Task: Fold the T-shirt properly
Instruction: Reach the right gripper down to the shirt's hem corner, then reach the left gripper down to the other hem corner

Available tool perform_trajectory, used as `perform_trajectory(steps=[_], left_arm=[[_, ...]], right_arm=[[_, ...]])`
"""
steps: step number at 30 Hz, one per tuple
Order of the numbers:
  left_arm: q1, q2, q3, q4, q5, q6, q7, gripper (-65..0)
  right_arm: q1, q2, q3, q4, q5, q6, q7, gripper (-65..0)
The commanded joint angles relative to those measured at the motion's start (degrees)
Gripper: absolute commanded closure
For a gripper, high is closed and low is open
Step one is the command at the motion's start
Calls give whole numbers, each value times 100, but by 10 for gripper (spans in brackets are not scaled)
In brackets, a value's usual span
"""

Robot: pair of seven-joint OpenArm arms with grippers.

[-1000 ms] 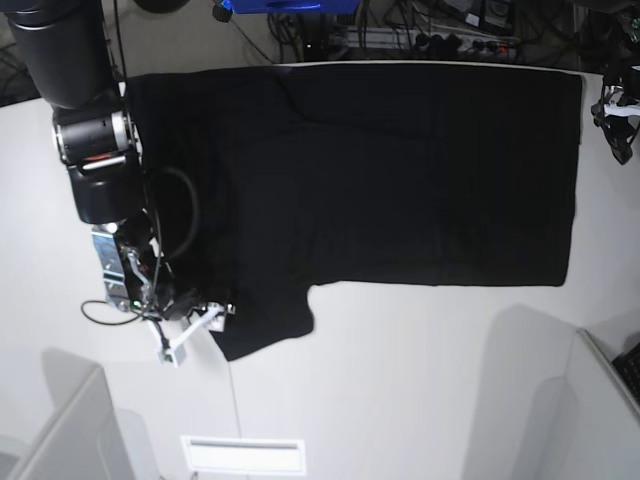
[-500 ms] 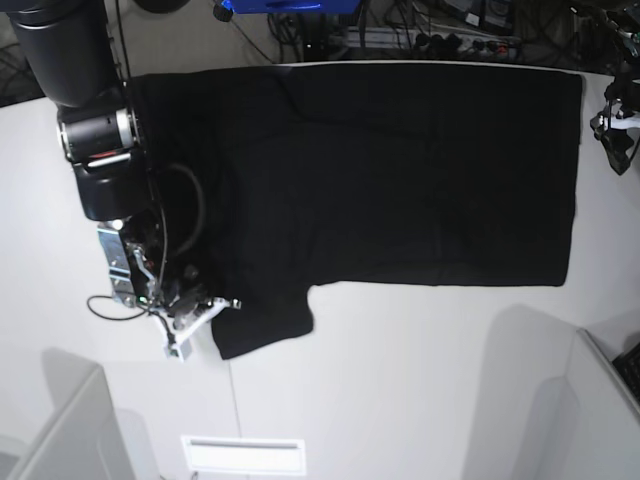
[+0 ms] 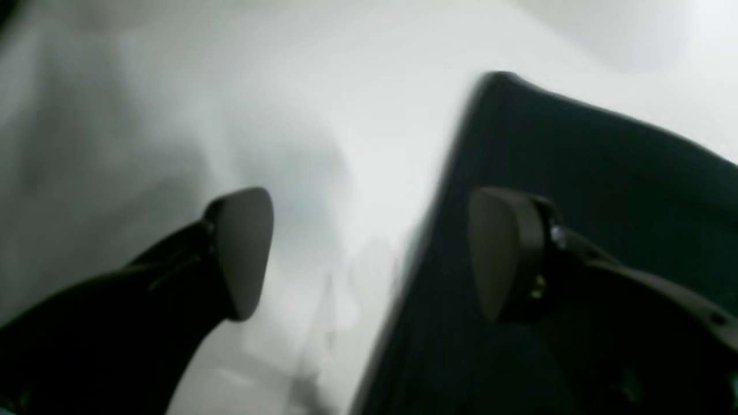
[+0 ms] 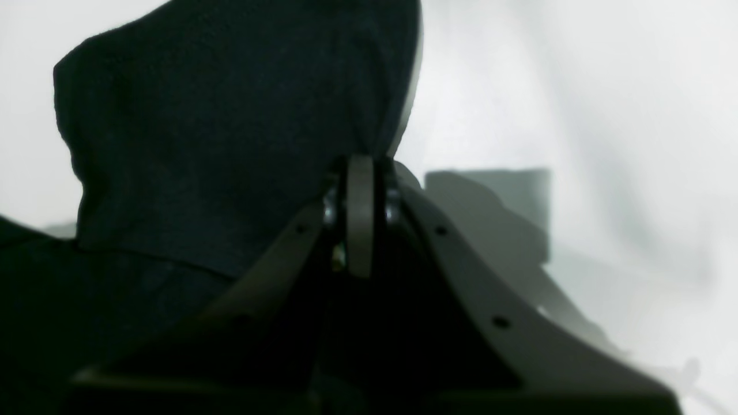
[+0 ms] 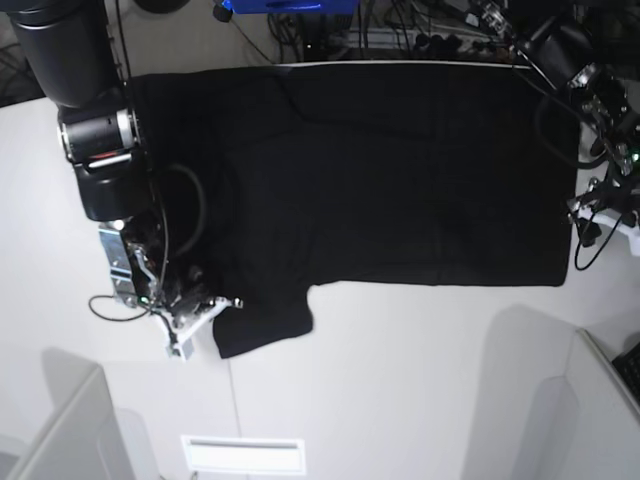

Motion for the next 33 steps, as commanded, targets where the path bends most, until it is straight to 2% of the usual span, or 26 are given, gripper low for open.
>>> perform_trajectory(steps=[1, 8, 15, 23, 28, 33], left_arm=[[-327, -125, 71, -122, 40, -12, -129, -510], [-1479, -432, 168, -1766, 128, -12, -199, -510], [-1989, -819, 1021, -3243, 119, -12, -1175, -510], [-2569, -995, 1592, -4808, 119, -3, -1940, -510], [-2569, -1004, 1909, -5010, 119, -3, -2160, -510], [-2463, -995, 1891, -5027, 102, -3, -2177, -507]], right_arm=[[172, 33, 36, 54, 22, 12, 29, 0], [172, 60, 36, 54, 22, 12, 29, 0], [172, 77, 36, 54, 22, 12, 29, 0], [181, 77, 36, 54, 22, 12, 29, 0], [181, 86, 36, 54, 22, 12, 29, 0], [172, 86, 36, 54, 22, 12, 37, 0]])
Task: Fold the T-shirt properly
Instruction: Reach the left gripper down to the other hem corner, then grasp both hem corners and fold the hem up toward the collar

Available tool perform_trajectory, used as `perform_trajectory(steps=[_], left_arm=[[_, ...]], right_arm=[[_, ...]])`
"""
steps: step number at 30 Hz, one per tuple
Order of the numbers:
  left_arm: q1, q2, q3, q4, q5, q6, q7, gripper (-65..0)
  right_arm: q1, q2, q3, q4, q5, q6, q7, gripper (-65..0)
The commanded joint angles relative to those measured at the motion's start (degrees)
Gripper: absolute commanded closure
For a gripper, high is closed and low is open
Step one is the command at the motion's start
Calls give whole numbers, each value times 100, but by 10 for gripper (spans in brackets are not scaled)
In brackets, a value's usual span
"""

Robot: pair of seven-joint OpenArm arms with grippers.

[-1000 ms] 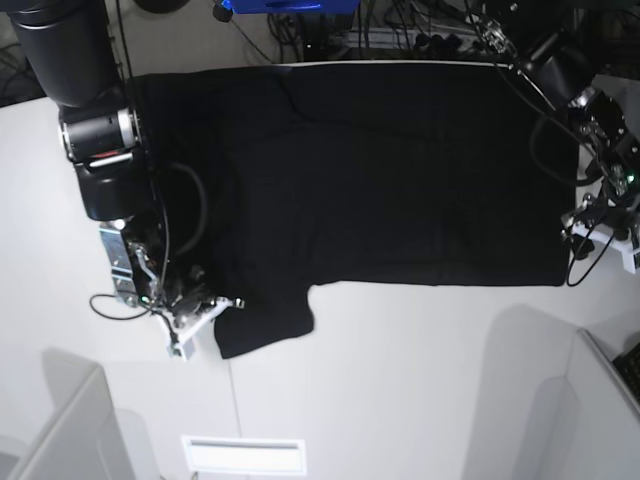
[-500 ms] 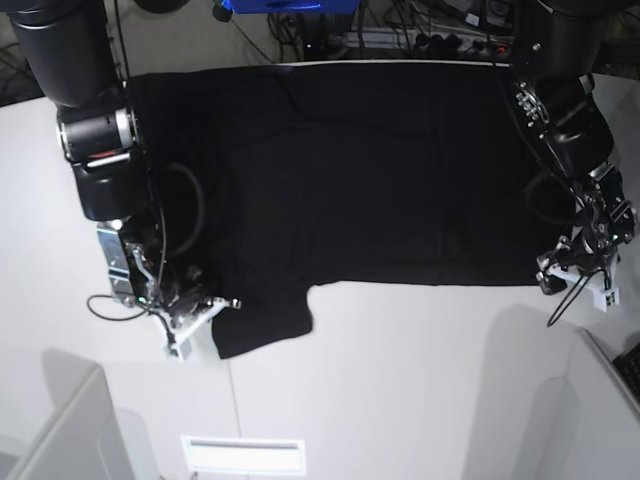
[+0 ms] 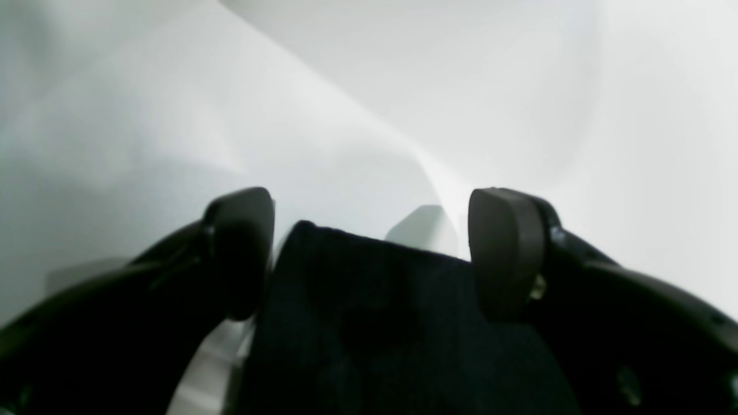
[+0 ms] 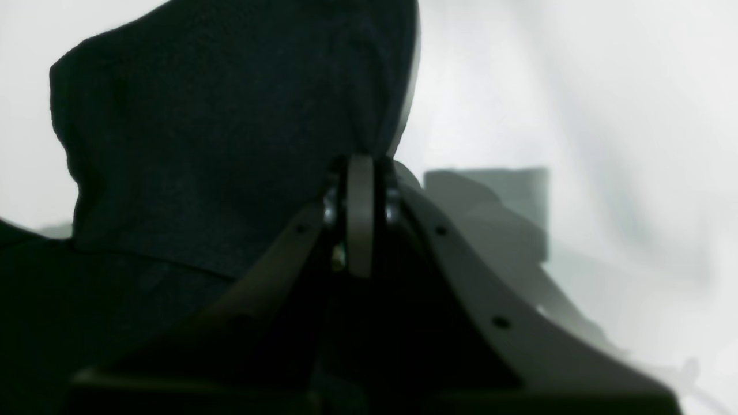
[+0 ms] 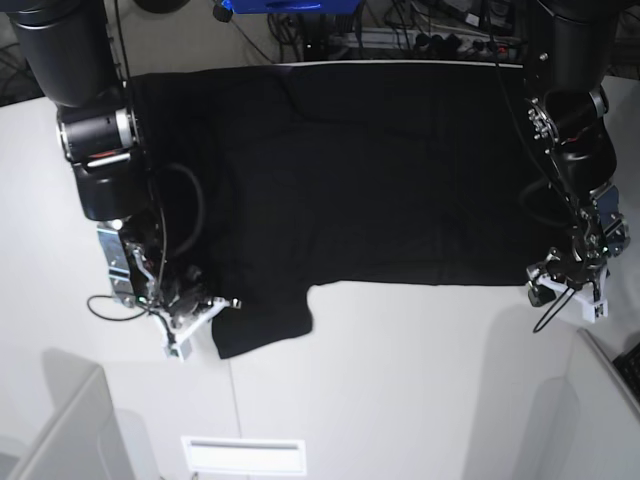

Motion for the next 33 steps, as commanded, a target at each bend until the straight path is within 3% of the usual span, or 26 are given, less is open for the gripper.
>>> perform_trajectory(steps=[1, 5, 11, 19, 25, 33], left_arm=[[2, -71, -2, 32, -14, 1, 105, -502], [37, -71, 7, 15, 21, 1, 96, -342], [169, -62, -2, 32, -23, 1, 96, -13], [477, 17, -2, 560, -32, 1, 87, 0], [855, 123, -19, 1518, -32, 1, 140, 0], [978, 167, -63, 2125, -41, 1, 483, 0]], right_arm=[[178, 45, 25, 54, 11, 10, 35, 0], [161, 45, 33, 54, 11, 10, 35, 0], [20, 45, 33, 54, 11, 10, 88, 0], [-270, 45, 33, 98, 11, 10, 844, 0], [-226, 45, 33, 133, 11, 10, 879, 0], [-463, 212, 33, 1232, 20, 10, 835, 0]])
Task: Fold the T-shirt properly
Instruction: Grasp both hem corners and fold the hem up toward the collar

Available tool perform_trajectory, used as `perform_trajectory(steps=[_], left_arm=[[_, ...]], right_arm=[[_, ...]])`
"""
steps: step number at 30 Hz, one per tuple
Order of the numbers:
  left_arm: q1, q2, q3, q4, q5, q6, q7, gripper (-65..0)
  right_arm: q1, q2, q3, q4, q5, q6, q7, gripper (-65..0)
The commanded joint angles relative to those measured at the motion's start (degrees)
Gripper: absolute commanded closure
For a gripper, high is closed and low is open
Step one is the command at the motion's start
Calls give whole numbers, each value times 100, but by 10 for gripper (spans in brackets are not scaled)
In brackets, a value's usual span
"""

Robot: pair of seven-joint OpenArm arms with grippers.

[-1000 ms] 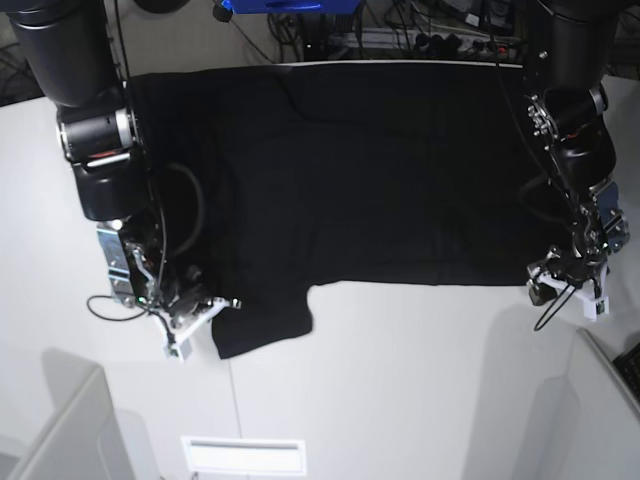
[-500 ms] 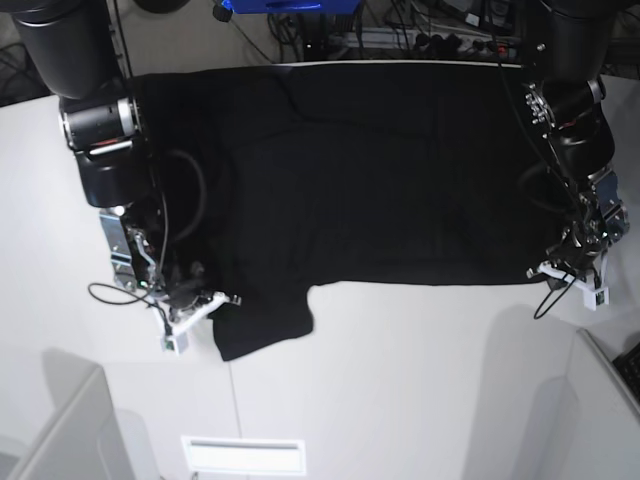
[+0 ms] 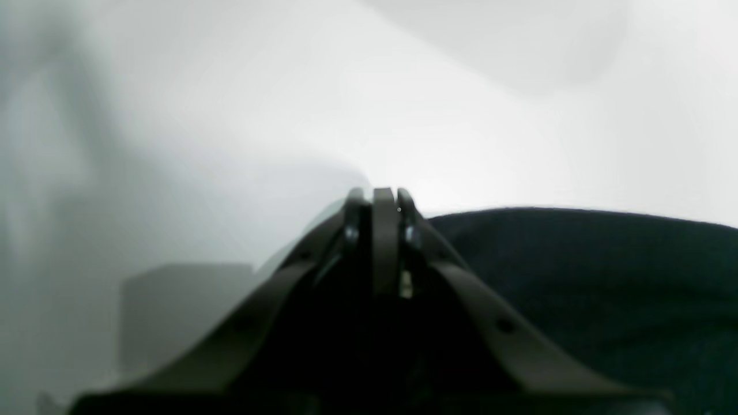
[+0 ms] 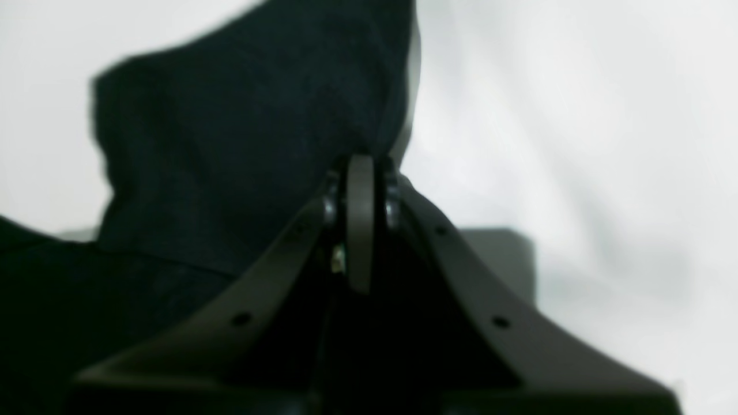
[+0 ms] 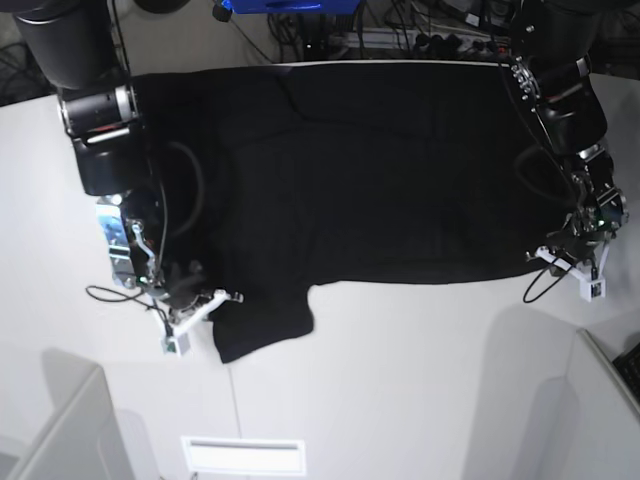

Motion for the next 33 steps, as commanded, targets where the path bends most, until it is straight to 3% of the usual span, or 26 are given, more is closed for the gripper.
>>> perform_trajectory(steps=[1, 12, 18, 26, 33], left_arm=[[-88, -91, -11, 287, -84, -6, -79, 0], [140, -82, -11, 1237, -84, -6, 378, 0], [369, -82, -11, 1589, -93, -6, 378, 0], [712, -56, -20, 2134, -111, -14, 387, 0], [1099, -29, -178, 2538, -832, -14, 730, 0]], right_arm=[[173, 32, 23, 190, 44, 8, 138, 0], [-91, 156, 31, 841, 44, 8, -73, 0], [-337, 138, 787, 1228, 44, 8, -398, 0], [-548, 235, 875, 1570, 44, 8, -688, 0], [-838, 270, 884, 1887, 44, 8, -697, 0]])
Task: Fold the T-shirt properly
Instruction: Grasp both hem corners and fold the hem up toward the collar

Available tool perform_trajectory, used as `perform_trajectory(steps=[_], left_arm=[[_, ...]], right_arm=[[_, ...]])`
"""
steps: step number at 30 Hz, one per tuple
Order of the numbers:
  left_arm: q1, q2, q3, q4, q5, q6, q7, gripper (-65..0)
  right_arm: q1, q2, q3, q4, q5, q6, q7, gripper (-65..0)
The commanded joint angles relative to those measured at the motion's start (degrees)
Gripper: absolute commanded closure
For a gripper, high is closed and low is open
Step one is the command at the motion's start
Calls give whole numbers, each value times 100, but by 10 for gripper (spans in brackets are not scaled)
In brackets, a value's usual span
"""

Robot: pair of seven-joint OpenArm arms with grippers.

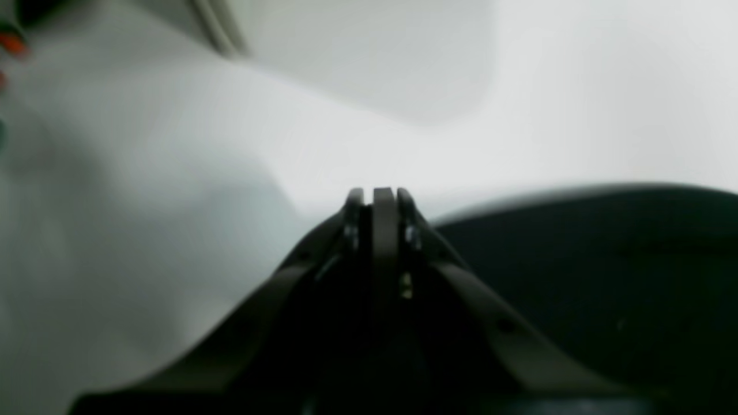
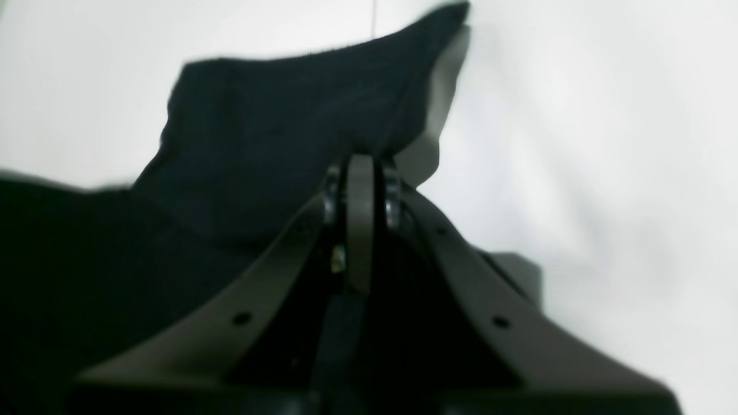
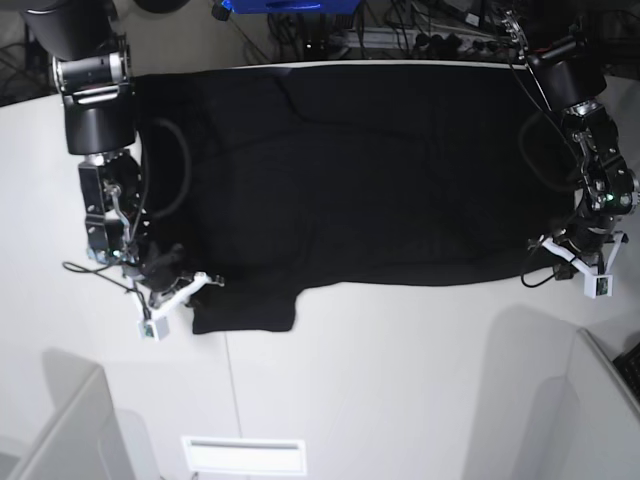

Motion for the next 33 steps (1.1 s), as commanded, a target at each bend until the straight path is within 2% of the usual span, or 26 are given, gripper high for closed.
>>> perform_trajectory(steps=[1, 4, 11, 26, 33], left_arm=[[-77, -148, -242, 164, -157, 16, -65, 0], [99, -130, -559, 402, -315, 16, 102, 0], [564, -130, -603, 956, -333, 16, 111, 0], [1285, -121, -647, 1492, -341, -1, 111, 0], [1760, -112, -647, 2063, -350, -10, 111, 0]], right_arm=[[149, 51, 43, 198, 46, 36, 144, 0], [79, 51, 69, 330, 55, 36, -5, 0], [-158, -1, 799, 699, 63, 36, -462, 0], [-993, 25, 834, 2009, 72, 36, -955, 0], [-1380, -142, 1581, 2774, 81, 36, -1552, 0]])
